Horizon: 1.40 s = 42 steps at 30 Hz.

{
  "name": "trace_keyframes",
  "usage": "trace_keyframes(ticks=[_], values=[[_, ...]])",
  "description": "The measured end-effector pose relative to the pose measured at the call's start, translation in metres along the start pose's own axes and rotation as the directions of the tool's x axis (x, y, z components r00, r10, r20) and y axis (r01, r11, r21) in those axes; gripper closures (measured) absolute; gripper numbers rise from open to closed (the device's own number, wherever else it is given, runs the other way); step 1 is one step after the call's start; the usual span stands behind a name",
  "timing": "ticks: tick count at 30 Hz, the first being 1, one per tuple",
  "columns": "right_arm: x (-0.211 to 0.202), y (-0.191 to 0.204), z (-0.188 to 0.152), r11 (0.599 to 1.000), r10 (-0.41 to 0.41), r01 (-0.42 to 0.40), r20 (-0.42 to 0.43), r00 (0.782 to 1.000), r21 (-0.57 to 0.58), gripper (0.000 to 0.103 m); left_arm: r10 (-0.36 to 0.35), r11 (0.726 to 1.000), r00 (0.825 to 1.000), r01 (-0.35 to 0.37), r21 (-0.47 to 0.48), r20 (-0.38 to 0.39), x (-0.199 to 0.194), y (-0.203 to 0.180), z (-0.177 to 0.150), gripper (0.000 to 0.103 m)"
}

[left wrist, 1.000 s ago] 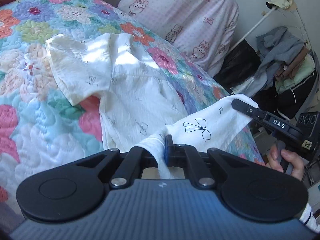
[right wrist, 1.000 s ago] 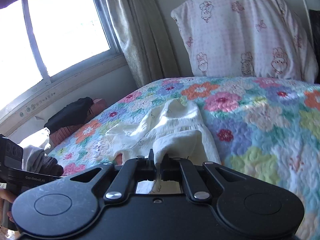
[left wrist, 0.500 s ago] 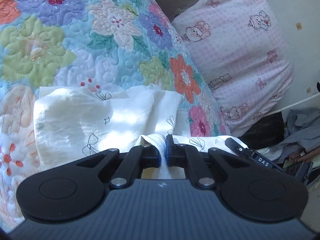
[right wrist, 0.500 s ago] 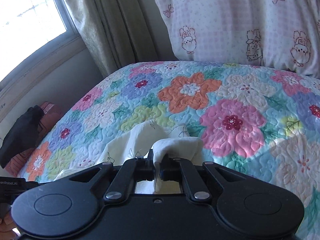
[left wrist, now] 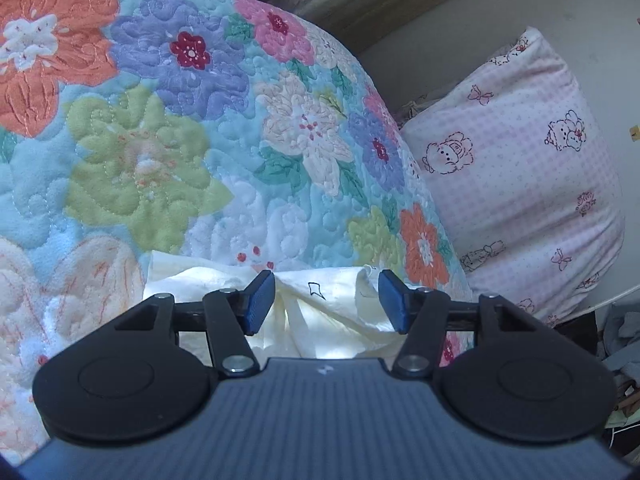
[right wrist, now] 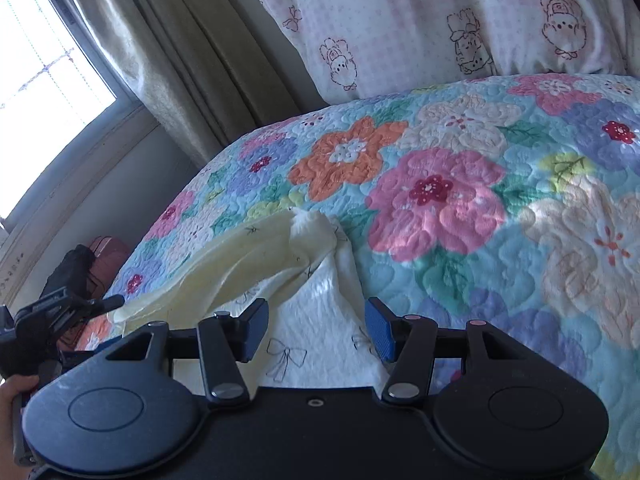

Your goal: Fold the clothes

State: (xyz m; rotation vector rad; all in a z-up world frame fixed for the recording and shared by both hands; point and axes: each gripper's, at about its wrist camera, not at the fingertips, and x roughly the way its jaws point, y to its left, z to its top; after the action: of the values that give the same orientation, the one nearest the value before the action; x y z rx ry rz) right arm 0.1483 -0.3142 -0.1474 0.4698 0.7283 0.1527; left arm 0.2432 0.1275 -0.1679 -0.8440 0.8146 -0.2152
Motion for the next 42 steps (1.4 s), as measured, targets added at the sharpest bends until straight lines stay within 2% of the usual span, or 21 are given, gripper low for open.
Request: trace_keyframes(ticks=[2, 3, 5, 9, 12, 14, 17, 19, 21, 22, 23, 24, 25, 28, 29, 30, 31, 33, 38, 40, 42], values=[[-0.017, -0.004, -0.019, 0.999, -0.011, 0.011, 0.007, 1.0, -0.035, 0.043, 0.007, 0.995, 0.998, -0.013, 0.102, 0.055, -0.017, -0.009, -0.002, 0.046], [-0.025, -0.006, -0.027, 0.998, -0.019, 0.02, 0.012, 1.0, -0.053, 0.043, 0.01, 0.987, 0.996, -0.024, 0.161, 0.089, -0.026, -0.015, -0.004, 0.043], [-0.039, -0.007, -0.04, 0.995, -0.037, 0.039, 0.016, 0.999, -0.088, 0.043, 0.03, 0.959, 0.992, -0.063, 0.275, 0.121, -0.04, -0.028, -0.012, 0.038], [-0.055, -0.005, -0.059, 0.991, -0.011, 0.013, 0.015, 1.0, -0.136, 0.043, 0.008, 0.937, 1.0, 0.001, 0.349, -0.025, -0.061, -0.031, -0.05, 0.034], [-0.055, 0.0, -0.072, 0.985, 0.042, -0.041, 0.003, 0.999, -0.166, 0.043, 0.004, 0.949, 0.988, 0.046, 0.312, -0.157, -0.067, -0.015, -0.093, 0.033], [-0.052, 0.003, -0.078, 0.979, 0.034, -0.031, 0.01, 0.999, -0.201, 0.043, 0.003, 0.962, 0.971, 0.063, 0.267, -0.239, -0.065, 0.001, -0.123, 0.033], [-0.052, 0.0, -0.084, 0.979, 0.084, -0.07, 0.066, 0.994, -0.193, 0.048, 0.064, 0.989, 0.959, -0.024, 0.145, -0.277, -0.066, 0.023, -0.157, 0.033], [-0.052, -0.004, -0.087, 0.984, 0.105, -0.089, 0.102, 0.989, -0.152, 0.048, 0.022, 0.997, 0.979, -0.005, 0.082, -0.2, -0.072, 0.028, -0.17, 0.031], [-0.046, -0.007, -0.089, 0.991, 0.075, -0.061, 0.112, 0.991, -0.118, 0.05, 0.0, 1.0, 0.991, 0.002, 0.016, -0.135, -0.073, 0.03, -0.173, 0.028], [-0.043, -0.007, -0.092, 0.992, 0.056, -0.042, 0.116, 0.992, -0.121, 0.065, -0.036, 0.999, 0.991, 0.033, -0.021, -0.13, -0.069, 0.031, -0.173, 0.028], [-0.041, -0.005, -0.094, 0.991, 0.04, -0.023, 0.123, 0.992, -0.133, 0.097, -0.072, 0.996, 0.99, 0.066, -0.056, -0.125, -0.065, 0.031, -0.173, 0.03], [-0.039, -0.003, -0.096, 0.989, 0.024, -0.004, 0.131, 0.991, -0.144, 0.098, -0.114, 0.99, 0.982, 0.099, -0.101, -0.149, -0.057, 0.031, -0.173, 0.033], [-0.04, 0.0, -0.097, 0.987, 0.026, -0.002, 0.148, 0.989, -0.159, 0.098, -0.112, 0.99, 0.984, 0.098, -0.102, -0.141, -0.054, 0.028, -0.175, 0.036], [-0.056, 0.015, -0.091, 0.976, 0.072, -0.024, 0.218, 0.973, -0.214, 0.098, -0.099, 0.991, 0.989, 0.088, -0.096, -0.114, -0.045, 0.016, -0.181, 0.069], [-0.064, 0.02, -0.086, 0.975, 0.085, -0.031, 0.241, 0.967, -0.22, 0.099, -0.094, 0.992, 0.99, 0.085, -0.094, -0.105, -0.042, 0.013, -0.183, 0.091], [-0.071, 0.023, -0.082, 0.975, 0.089, -0.031, 0.261, 0.961, -0.218, 0.099, -0.09, 0.992, 0.991, 0.081, -0.092, -0.095, -0.039, 0.009, -0.185, 0.093], [-0.078, 0.023, -0.079, 0.978, 0.076, -0.017, 0.28, 0.957, -0.208, 0.099, -0.077, 0.996, 0.996, 0.075, -0.047, -0.047, -0.047, 0.005, -0.184, 0.093], [-0.089, 0.02, -0.076, 0.983, 0.036, 0.021, 0.303, 0.952, -0.183, 0.099, -0.084, 0.996, 0.996, 0.084, -0.007, -0.003, -0.063, 0.001, -0.182, 0.095], [-0.095, 0.014, -0.084, 0.974, -0.027, 0.079, 0.242, 0.97, -0.21, 0.1, -0.077, 0.992, 0.995, 0.07, 0.104, 0.064, -0.106, -0.012, -0.183, 0.095], [-0.108, 0.015, -0.095, 0.981, -0.018, 0.065, 0.248, 0.969, -0.182, 0.1, -0.086, 0.99, 0.993, 0.077, 0.121, 0.077, -0.123, -0.013, -0.185, 0.095], [-0.124, 0.014, -0.108, 0.992, 0.004, 0.028, 0.262, 0.965, -0.121, 0.1, -0.053, 0.987, 0.996, 0.042, 0.155, 0.072, -0.128, -0.015, -0.197, 0.095]])
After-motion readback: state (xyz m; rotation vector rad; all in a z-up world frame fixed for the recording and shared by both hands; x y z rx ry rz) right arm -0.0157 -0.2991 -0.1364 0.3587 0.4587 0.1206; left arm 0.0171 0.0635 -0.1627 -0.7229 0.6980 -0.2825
